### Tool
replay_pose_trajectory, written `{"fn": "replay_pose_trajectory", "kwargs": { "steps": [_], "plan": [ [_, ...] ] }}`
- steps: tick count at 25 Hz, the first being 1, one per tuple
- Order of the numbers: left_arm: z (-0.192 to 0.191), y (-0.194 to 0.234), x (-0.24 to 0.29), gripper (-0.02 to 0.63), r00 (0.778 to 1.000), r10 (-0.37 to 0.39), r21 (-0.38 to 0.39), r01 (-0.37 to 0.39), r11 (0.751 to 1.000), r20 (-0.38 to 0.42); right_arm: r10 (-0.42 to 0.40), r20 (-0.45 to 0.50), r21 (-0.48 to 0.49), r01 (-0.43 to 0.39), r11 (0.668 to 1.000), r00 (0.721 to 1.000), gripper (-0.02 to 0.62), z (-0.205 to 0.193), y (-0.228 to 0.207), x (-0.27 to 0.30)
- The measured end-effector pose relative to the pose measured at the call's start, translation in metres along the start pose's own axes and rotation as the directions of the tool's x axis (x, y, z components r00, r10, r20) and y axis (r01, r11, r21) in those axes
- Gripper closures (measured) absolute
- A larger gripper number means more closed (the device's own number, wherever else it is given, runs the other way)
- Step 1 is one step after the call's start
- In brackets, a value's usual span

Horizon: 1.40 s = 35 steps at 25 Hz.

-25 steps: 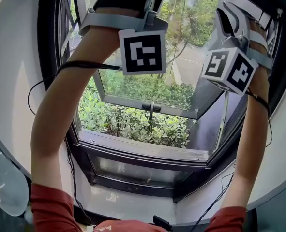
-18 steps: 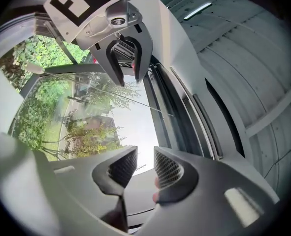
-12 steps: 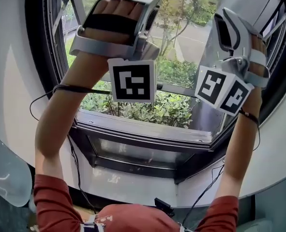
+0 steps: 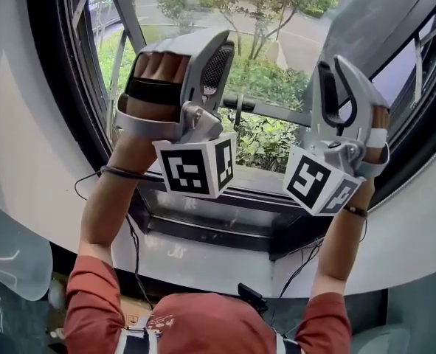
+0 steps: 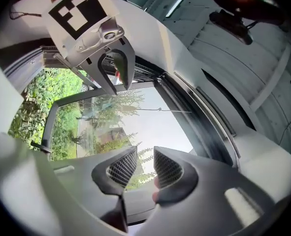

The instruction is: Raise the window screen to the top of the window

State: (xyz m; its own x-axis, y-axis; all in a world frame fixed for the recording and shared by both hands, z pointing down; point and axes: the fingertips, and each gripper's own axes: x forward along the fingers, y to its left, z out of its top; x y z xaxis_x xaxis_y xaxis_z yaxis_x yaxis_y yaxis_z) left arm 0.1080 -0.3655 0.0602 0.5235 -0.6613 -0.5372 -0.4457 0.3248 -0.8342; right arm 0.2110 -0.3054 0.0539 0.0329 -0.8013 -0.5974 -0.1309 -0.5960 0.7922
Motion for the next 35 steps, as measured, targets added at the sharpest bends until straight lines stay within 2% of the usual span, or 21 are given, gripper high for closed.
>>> {"fn": "replay_pose_trajectory", "kwargs": {
  "steps": [5,9,14,17,21,24,25,28,29,32,35],
  "plan": [
    [-0.006,-0.038,-0.020,0.502,0.999,-0.045,-0.101,0.044,0.994,-0.007,0.044,0.000,0.055,-0.044,0.998,0.999,0.483,0.002,0.038,-0.029],
    [-0.016,-0.063,-0.044,0.502,0.996,-0.087,-0.197,0.082,0.977,-0.018,0.109,0.002,0.092,-0.109,0.990,0.994,0.483,0.006,0.075,-0.050],
    [-0.033,-0.105,-0.080,0.502,0.985,-0.165,-0.343,0.137,0.929,-0.053,0.178,-0.002,0.206,-0.173,0.963,0.984,0.483,0.002,0.108,-0.083],
    [-0.046,-0.129,-0.100,0.502,0.977,-0.198,-0.439,0.144,0.887,-0.080,0.219,-0.008,0.300,-0.206,0.931,0.976,0.483,-0.003,0.125,-0.103],
    [-0.056,-0.163,-0.127,0.502,0.958,-0.277,-0.592,0.178,0.786,-0.079,0.277,0.004,0.465,-0.247,0.850,0.961,0.483,-0.003,0.148,-0.129],
    [-0.059,-0.183,-0.147,0.502,0.943,-0.322,-0.681,0.183,0.709,-0.082,0.288,0.001,0.587,-0.234,0.775,0.958,0.483,-0.006,0.159,-0.145],
    [-0.059,-0.189,-0.154,0.502,0.938,-0.339,-0.722,0.183,0.667,-0.076,0.284,-0.003,0.625,-0.220,0.749,0.959,0.483,-0.008,0.160,-0.150],
    [-0.060,-0.199,-0.171,0.502,0.921,-0.388,-0.850,0.190,0.491,-0.019,0.265,-0.001,0.725,-0.182,0.664,0.964,0.483,-0.008,0.161,-0.159],
    [-0.061,-0.198,-0.174,0.502,0.925,-0.381,-0.876,0.186,0.445,0.002,0.263,0.008,0.747,-0.180,0.640,0.965,0.483,-0.007,0.162,-0.162],
    [-0.063,-0.198,-0.184,0.502,0.935,-0.353,-0.934,0.142,0.327,0.019,0.263,0.028,0.795,-0.180,0.579,0.965,0.485,-0.004,0.168,-0.168],
    [-0.060,-0.207,-0.196,0.503,0.931,-0.364,-0.965,0.114,0.236,0.021,0.257,0.022,0.847,-0.154,0.509,0.966,0.485,-0.006,0.175,-0.178]
  ]
}}
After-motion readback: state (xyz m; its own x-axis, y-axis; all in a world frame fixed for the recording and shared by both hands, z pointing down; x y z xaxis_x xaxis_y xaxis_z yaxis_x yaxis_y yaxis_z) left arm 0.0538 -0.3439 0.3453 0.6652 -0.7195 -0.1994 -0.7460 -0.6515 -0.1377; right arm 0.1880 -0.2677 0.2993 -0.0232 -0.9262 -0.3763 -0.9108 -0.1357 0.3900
